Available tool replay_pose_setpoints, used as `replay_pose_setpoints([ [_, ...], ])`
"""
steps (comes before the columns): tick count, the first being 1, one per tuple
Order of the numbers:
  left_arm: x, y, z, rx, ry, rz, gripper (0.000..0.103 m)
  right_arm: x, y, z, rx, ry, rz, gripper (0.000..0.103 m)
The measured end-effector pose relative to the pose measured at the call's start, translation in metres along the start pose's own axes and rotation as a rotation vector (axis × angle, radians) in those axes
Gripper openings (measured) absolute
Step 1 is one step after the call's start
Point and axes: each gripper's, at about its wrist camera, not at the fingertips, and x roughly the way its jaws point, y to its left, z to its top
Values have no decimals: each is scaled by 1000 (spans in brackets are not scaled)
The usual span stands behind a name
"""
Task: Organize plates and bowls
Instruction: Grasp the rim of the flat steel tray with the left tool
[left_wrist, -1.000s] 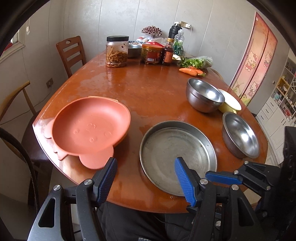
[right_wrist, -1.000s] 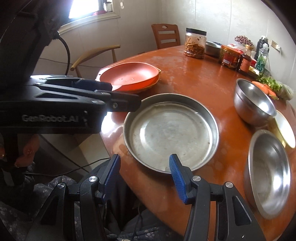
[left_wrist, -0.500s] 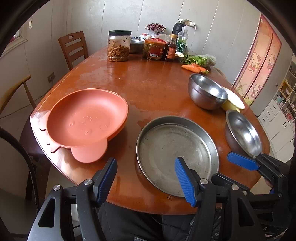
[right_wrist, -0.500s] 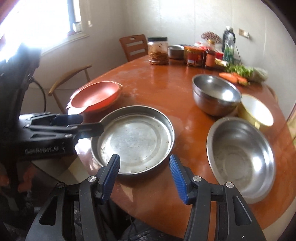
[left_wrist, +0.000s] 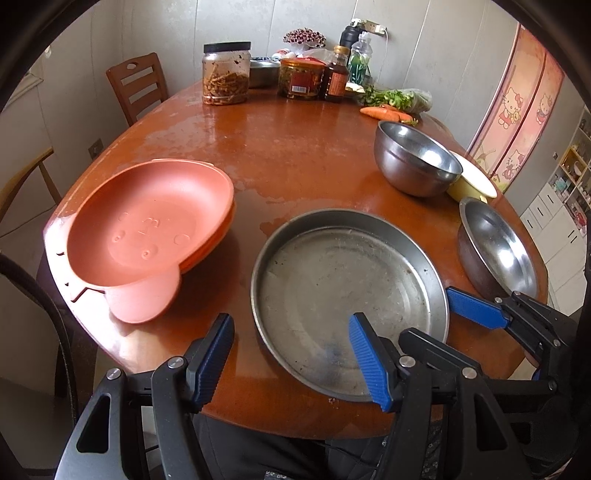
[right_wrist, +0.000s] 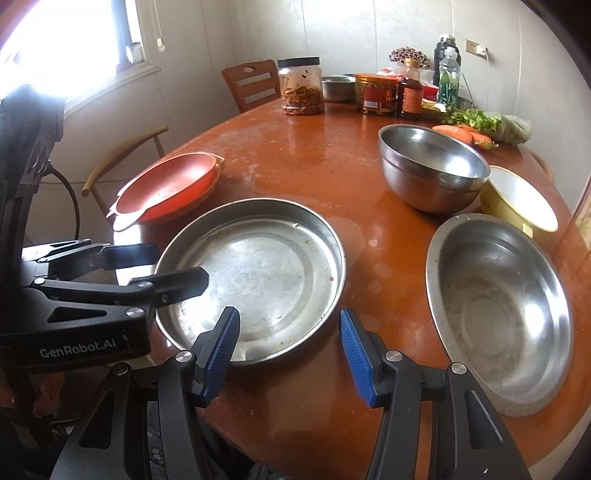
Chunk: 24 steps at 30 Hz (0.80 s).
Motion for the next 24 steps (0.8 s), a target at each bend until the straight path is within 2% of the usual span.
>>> replay_pose_setpoints([
  [8, 7, -5, 0, 18, 13, 2, 63, 10, 1, 1, -24, 16, -19, 57],
  [11, 7, -8, 1, 20, 12, -28, 62, 11, 1, 1, -35, 14, -26, 53],
  [14, 7, -11, 1, 25, 13, -25, 62, 11, 3, 2, -48, 15, -39, 52],
  [24, -16, -11, 12, 29, -48, -18, 62, -5, 6, 13, -60, -30, -37, 52],
])
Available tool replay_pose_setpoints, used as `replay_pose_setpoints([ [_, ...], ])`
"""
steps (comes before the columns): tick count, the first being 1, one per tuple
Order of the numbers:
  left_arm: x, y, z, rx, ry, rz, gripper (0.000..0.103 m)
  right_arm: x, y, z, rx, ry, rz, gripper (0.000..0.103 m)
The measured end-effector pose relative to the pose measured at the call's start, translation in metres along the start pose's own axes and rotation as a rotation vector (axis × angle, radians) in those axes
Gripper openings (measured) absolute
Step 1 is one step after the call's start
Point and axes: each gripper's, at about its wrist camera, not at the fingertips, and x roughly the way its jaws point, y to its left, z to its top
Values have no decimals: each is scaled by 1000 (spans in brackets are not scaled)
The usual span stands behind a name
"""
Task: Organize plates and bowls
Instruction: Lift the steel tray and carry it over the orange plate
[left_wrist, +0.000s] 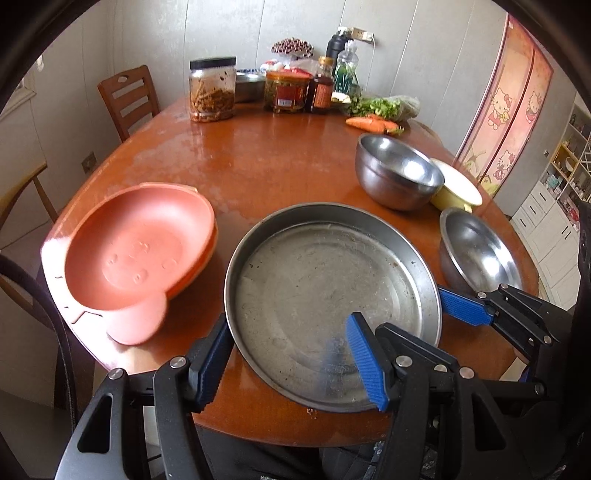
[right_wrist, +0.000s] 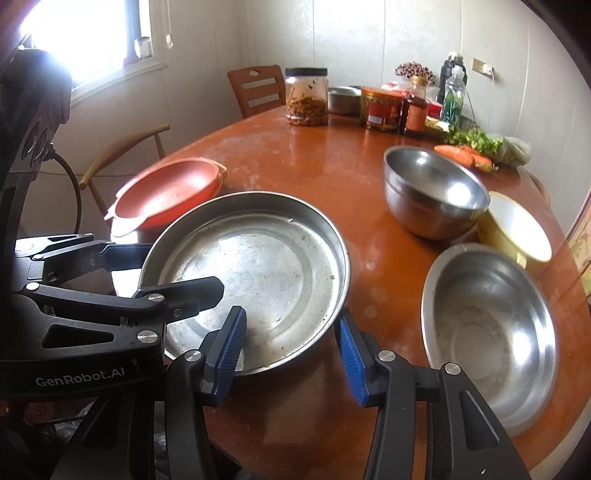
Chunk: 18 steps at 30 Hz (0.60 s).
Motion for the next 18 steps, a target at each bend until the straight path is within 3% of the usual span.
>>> replay_pose_setpoints([
  [18, -32, 18, 18, -20, -88, 24, 62, -18, 15, 31, -43, -66, 6, 52],
])
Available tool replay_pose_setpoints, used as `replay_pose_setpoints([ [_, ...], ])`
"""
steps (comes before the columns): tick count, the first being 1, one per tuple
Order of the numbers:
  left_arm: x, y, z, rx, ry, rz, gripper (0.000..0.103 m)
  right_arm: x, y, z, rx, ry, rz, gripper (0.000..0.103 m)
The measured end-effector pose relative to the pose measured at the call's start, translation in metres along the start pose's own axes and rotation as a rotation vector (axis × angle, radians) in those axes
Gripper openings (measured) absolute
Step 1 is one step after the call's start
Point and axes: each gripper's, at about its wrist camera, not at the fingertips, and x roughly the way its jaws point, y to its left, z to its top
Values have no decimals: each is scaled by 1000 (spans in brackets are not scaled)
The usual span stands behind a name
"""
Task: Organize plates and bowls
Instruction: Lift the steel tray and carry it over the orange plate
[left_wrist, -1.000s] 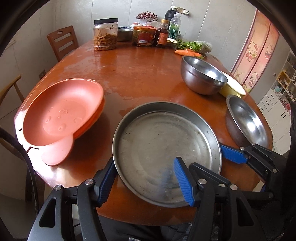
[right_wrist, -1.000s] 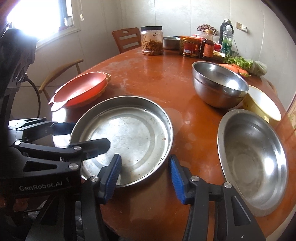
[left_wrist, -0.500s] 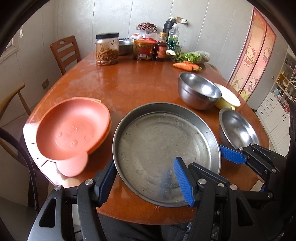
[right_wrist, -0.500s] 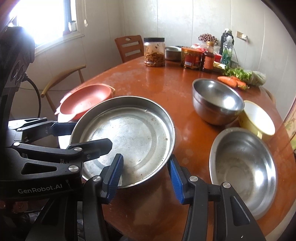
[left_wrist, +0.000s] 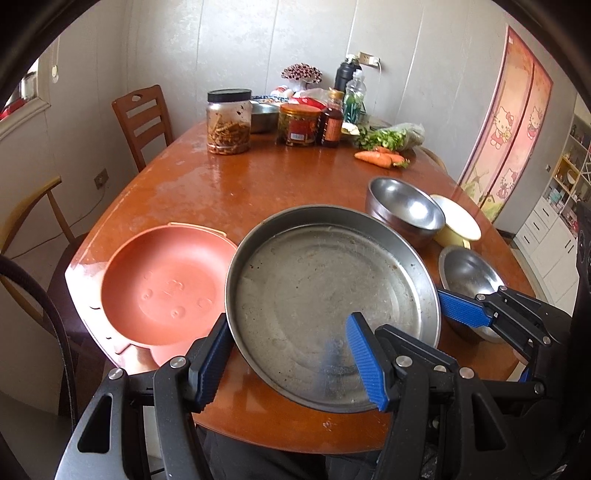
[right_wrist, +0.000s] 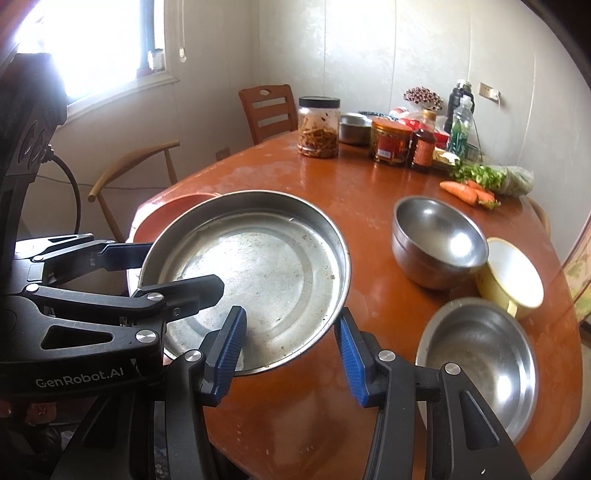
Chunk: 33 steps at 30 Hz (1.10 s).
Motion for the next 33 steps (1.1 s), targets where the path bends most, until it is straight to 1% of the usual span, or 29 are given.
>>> replay_pose_setpoints([
  [6, -7, 25, 10, -50, -30, 22, 62, 4, 15, 22, -40, -25, 18, 52],
  [14, -13, 62, 22, -102, -68, 62, 62, 24, 40, 53, -84, -42, 63, 52],
  [25, 0, 94, 33, -112, -65, 93, 62, 61, 59, 80, -109, -21, 84, 52],
  [33, 22, 113, 32, -132, -25, 83, 62, 90, 65, 84, -102, 24, 88, 52],
])
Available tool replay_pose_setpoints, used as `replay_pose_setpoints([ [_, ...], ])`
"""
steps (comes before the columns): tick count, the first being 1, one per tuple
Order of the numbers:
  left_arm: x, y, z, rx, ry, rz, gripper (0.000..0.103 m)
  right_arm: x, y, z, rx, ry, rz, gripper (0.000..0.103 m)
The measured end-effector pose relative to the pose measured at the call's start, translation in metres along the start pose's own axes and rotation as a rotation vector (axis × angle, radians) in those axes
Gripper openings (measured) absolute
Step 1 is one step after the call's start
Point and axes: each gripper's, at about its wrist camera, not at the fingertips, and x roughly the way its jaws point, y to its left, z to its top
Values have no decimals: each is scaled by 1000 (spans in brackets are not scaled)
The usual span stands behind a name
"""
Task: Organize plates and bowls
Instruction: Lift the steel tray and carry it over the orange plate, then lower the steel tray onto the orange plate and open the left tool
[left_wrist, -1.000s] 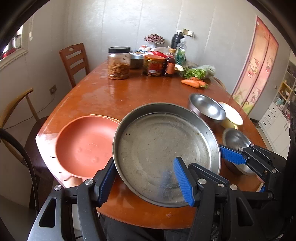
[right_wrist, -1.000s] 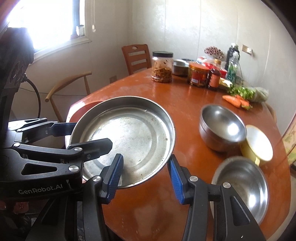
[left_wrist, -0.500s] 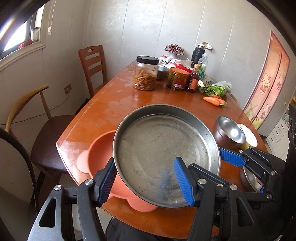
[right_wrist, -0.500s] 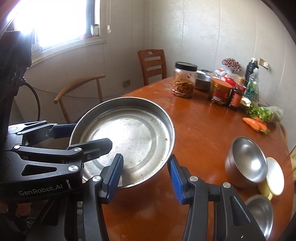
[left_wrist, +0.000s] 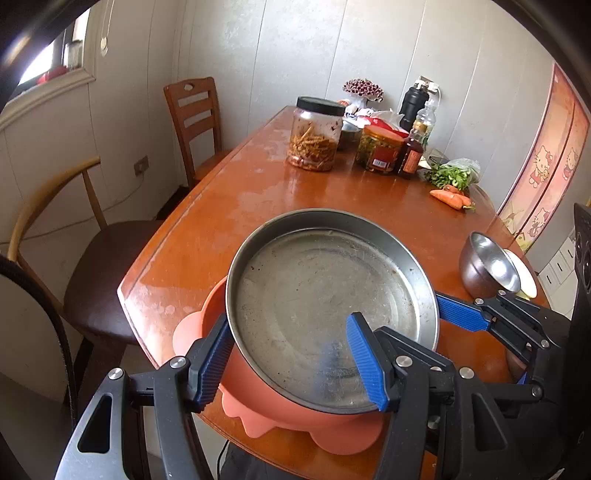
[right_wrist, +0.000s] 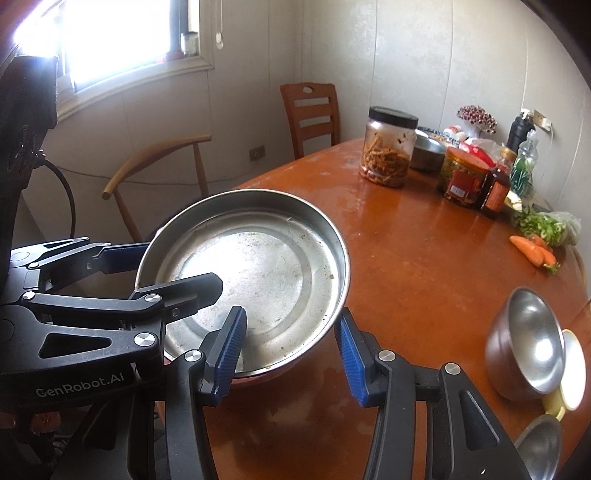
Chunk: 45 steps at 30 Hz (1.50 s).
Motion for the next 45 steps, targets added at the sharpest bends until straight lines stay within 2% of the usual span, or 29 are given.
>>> replay_pose_setpoints([
  [16, 22, 10, -4, -7, 29, -22, 62, 25, 1, -4, 7, 34, -12, 52],
  [35, 15, 13, -12, -21, 41, 8, 62, 15, 7, -13, -8, 11, -4, 52],
  [42, 9, 11, -12, -21, 47, 31, 62, 5, 3, -17, 9, 5, -4, 55],
  [45, 2, 8, -12, -18, 29, 38, 63, 0, 0, -19, 16, 0, -6, 55],
])
